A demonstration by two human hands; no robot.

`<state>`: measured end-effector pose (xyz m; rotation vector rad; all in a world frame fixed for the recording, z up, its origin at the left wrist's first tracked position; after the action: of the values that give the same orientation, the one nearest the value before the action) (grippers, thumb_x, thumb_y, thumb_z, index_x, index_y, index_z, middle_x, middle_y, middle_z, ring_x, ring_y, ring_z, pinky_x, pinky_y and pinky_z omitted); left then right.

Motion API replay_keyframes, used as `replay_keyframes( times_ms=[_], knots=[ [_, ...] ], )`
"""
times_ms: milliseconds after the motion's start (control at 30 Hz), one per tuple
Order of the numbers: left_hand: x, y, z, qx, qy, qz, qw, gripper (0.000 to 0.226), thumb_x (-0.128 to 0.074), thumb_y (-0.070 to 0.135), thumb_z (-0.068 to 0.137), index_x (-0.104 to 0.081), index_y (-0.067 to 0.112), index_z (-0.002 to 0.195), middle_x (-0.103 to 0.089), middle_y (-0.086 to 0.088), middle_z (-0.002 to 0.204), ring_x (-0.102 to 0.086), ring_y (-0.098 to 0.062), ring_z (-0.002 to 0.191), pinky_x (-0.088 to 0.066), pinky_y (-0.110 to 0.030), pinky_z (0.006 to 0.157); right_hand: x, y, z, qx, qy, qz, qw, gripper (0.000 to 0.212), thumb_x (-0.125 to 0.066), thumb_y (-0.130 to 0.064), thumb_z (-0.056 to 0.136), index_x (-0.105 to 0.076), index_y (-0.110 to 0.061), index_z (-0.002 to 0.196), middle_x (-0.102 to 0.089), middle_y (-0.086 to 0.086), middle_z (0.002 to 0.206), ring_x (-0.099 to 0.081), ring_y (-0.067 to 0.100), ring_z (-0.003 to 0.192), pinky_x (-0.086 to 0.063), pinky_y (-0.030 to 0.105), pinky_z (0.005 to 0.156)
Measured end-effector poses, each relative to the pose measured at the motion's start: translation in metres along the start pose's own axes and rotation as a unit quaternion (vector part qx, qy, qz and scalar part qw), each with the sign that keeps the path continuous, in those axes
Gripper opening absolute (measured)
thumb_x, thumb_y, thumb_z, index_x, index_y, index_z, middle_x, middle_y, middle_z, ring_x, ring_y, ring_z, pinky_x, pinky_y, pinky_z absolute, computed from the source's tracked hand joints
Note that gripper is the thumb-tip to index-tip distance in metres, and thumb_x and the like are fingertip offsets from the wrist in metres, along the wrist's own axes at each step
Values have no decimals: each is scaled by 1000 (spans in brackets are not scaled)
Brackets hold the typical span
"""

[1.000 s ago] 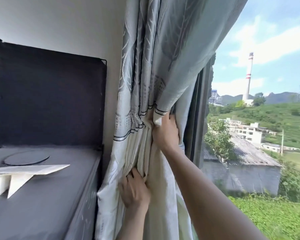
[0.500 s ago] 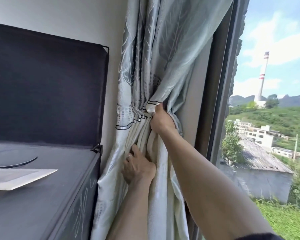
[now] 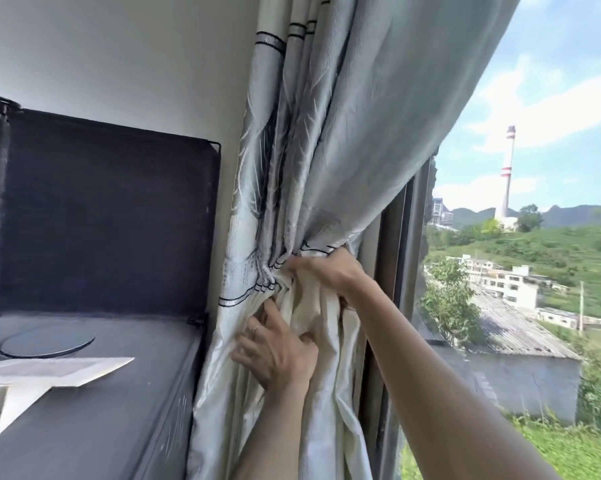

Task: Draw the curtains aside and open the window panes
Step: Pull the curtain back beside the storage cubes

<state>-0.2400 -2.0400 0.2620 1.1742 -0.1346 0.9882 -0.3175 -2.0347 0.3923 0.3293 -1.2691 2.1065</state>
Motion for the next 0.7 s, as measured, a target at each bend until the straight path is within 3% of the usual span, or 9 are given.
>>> replay_keyframes(
  times_ms=[100,200,300,400,467,567,633,700],
  knots=[
    [7,-2,-17,10,-6,-1,1000,96,-67,56,73,-8,27,143,-31,-16,148,-36,-44,130,-32,-57,104,16,-15,-38,15,160,64,985,75,-73,-73,60,-67,-26,118,-66,-6,115,-61,17,107,-53,38,95],
    [18,-4,-35,-5,-28,10,1000,104,-68,60,73,-5,24,149,-27,-14,146,-41,-42,128,-35,-56,104,26,-32,-74,92,328,60,938,82,-72,-71,62,-56,-23,126,-48,-4,122,-52,21,116,-51,35,94],
    [35,-2,-47,-20,-39,9,999,104,-68,61,73,-11,21,151,-29,-11,138,-51,-39,118,-42,-49,98,41,-55,-97,167,406,47,897,102,-77,-64,65,-31,-14,141,-26,-5,119,-34,20,119,-36,29,105],
    [50,0,-51,-32,-56,21,998,105,-69,64,72,-13,18,148,-29,-9,132,-57,-33,110,-44,-43,90,62,-82,-104,191,458,41,867,126,-69,-81,61,-18,-7,150,-30,11,138,-33,26,131,-34,38,114],
    [53,-1,-50,-29,-68,22,997,104,-70,63,71,-15,17,146,-28,-9,132,-58,-32,109,-45,-42,90,67,-95,-100,202,450,26,869,109,-68,-75,71,-27,-9,147,-36,15,135,-42,24,117,-40,33,104],
    [59,1,-45,-20,-85,32,996,106,-73,60,70,-13,19,148,-26,-8,133,-59,-31,110,-44,-43,93,65,-109,-93,220,422,-105,873,54,-62,-31,88,-43,-9,134,-40,15,137,-50,27,91,-49,36,74],
    [62,4,-38,-30,-81,53,995,107,-75,58,69,-11,20,147,-25,-8,135,-58,-29,112,-44,-45,93,59,-115,-86,247,403,-145,869,50,-54,-8,82,-41,-14,130,-33,15,145,-55,35,90,-41,37,59],
    [64,8,-27,-46,-68,62,995,103,-76,53,72,-9,22,144,-24,-8,135,-58,-28,112,-46,-46,91,50,-119,-77,273,393,-167,862,54,-51,-3,82,-34,-26,128,-30,14,144,-54,38,98,-40,37,57]
  ],
)
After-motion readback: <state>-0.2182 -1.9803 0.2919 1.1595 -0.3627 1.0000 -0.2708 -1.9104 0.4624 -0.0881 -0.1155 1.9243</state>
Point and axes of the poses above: each hand's wrist, its own z-axis towards the middle knuckle, its own x-axis out of the back of the hand, y = z × x, the point moved 1 cm from there along z, towards the middle knuckle
